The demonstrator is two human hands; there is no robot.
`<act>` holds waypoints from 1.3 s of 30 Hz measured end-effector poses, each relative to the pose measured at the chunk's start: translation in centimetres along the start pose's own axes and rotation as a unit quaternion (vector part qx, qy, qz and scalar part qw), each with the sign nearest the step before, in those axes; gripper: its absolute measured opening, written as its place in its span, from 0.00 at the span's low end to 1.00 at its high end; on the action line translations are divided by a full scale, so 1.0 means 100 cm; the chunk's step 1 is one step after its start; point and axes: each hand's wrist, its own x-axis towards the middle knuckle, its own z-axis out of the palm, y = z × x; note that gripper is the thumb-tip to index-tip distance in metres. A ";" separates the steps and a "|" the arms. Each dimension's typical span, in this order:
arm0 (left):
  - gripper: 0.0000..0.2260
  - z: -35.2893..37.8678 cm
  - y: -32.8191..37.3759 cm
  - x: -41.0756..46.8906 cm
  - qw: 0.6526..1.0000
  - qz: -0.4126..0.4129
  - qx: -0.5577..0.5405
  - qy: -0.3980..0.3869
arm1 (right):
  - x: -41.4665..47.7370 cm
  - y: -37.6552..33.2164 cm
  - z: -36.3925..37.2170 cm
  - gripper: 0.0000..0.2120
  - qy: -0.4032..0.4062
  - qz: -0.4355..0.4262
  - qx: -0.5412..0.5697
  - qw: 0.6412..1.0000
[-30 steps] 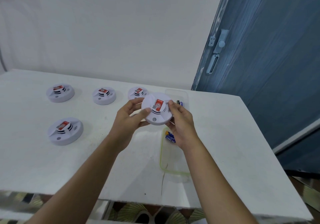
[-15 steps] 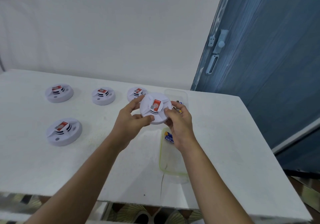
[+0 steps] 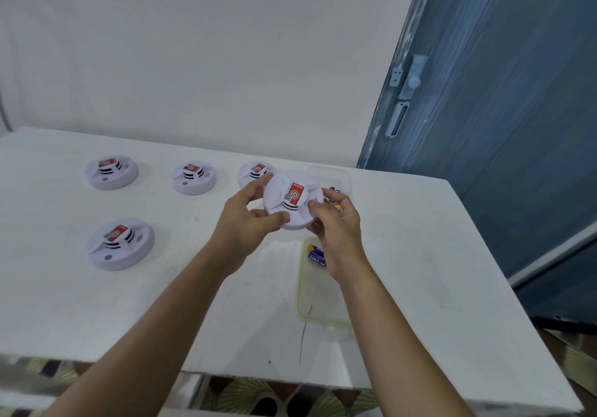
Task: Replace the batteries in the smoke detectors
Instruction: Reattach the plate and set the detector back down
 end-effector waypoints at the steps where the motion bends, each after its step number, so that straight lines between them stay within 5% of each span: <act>1: 0.29 0.000 0.000 0.000 1.000 0.000 0.001 0.000 | 0.000 0.000 0.000 0.16 0.000 0.000 0.000 1.000; 39: 0.24 -0.007 -0.005 -0.002 1.000 0.014 0.019 -0.005 | 0.008 0.009 0.001 0.17 0.004 0.009 -0.005 1.000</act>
